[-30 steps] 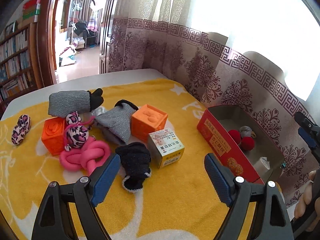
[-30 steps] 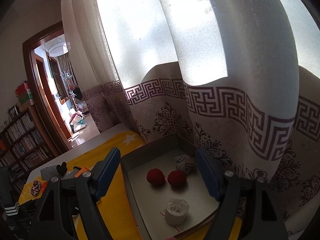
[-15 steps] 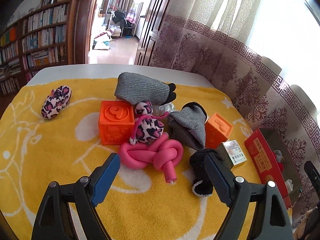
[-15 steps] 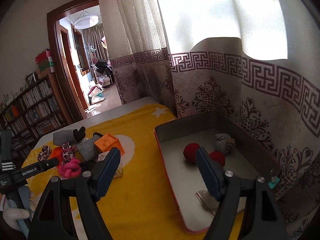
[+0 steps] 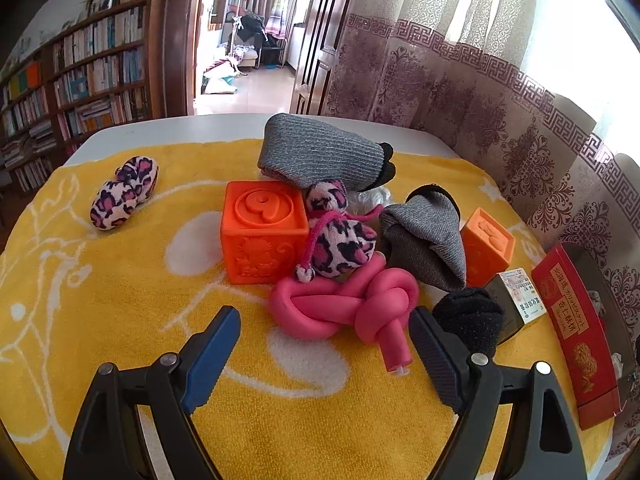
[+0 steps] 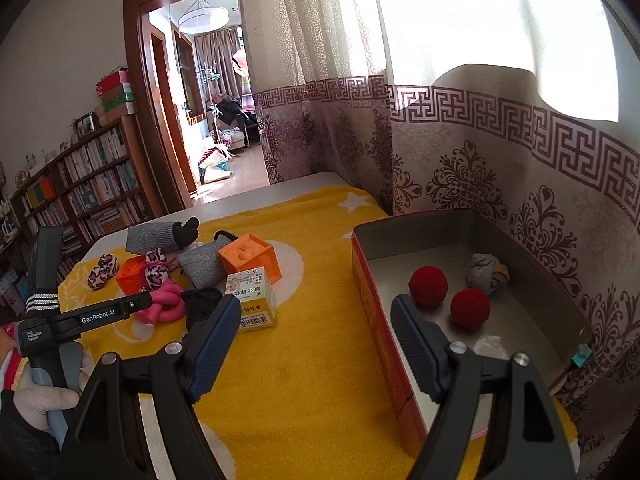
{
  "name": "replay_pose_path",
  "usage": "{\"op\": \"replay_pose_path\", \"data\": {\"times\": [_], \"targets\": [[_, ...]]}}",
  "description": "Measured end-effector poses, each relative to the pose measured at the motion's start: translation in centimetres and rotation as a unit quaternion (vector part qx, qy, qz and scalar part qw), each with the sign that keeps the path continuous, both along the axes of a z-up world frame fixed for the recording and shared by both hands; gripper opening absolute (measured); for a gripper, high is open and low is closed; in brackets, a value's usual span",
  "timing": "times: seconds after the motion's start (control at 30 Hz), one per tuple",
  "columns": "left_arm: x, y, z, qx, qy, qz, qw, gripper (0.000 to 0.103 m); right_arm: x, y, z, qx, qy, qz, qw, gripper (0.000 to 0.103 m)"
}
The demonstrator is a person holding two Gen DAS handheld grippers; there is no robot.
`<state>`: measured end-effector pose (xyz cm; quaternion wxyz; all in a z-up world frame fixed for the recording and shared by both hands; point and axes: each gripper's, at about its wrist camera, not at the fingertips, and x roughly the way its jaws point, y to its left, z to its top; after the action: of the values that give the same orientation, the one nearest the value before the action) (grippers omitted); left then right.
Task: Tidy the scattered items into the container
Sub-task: 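Move both grippers back from the tin toward the toy pile, then grasp pink rubber knot toy with left gripper while right approaches medicine box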
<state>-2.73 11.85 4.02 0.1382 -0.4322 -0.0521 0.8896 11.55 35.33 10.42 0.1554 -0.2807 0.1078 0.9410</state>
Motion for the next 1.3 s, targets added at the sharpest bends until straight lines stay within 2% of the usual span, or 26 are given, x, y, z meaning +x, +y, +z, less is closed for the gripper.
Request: {"op": "replay_pose_path", "data": {"times": [0.17, 0.3, 0.5, 0.63, 0.7, 0.97, 1.0, 1.07, 1.1, 1.17, 1.3], "targets": [[-1.0, -3.1, -0.8, -0.001, -0.014, 0.060, 0.9981, 0.088, -0.3, -0.3, -0.5, -0.001, -0.008, 0.006, 1.000, 0.081], [-1.2, -4.5, -1.0, 0.017, -0.022, 0.073, 0.9969, 0.088, -0.4, -0.7, -0.7, 0.000, -0.011, 0.011, 1.000, 0.081], [-1.1, -3.0, -1.3, 0.013, -0.020, 0.036, 0.9991, 0.088, -0.7, -1.3, -1.1, 0.004, -0.019, 0.019, 1.000, 0.081], [-1.5, -2.1, -2.1, 0.000, -0.027, 0.031, 0.9991, 0.088, -0.8, -1.6, -1.3, 0.006, -0.021, 0.022, 1.000, 0.081], [-1.6, -2.0, -2.3, 0.011, -0.031, 0.025, 0.9991, 0.088, -0.9, -1.7, -1.5, 0.006, -0.023, 0.024, 0.999, 0.081], [-0.5, 1.2, -2.5, 0.012, -0.032, -0.052, 0.9981, 0.087, -1.2, -2.0, -1.9, 0.009, -0.030, 0.030, 0.999, 0.081], [-0.3, 1.3, -2.4, 0.014, -0.030, -0.056, 0.9979, 0.086, -1.2, -2.0, -1.9, 0.009, -0.030, 0.030, 0.999, 0.081], [-0.2, 1.5, -2.3, 0.015, -0.030, -0.059, 0.9977, 0.073, -1.3, -2.0, -2.0, 0.007, -0.031, 0.029, 0.999, 0.081], [-0.3, 1.5, -2.4, 0.017, -0.031, -0.057, 0.9978, 0.070, -1.3, -1.9, -2.1, 0.004, -0.033, 0.028, 0.999, 0.081], [-0.4, 1.1, -2.4, 0.022, -0.031, -0.046, 0.9982, 0.055, -1.4, -1.8, -2.3, -0.004, -0.036, 0.029, 0.999, 0.081], [-0.7, 0.1, -2.0, 0.046, -0.025, -0.028, 0.9982, 0.046, -1.5, -1.6, -2.6, -0.015, -0.038, 0.032, 0.999, 0.081]]}}
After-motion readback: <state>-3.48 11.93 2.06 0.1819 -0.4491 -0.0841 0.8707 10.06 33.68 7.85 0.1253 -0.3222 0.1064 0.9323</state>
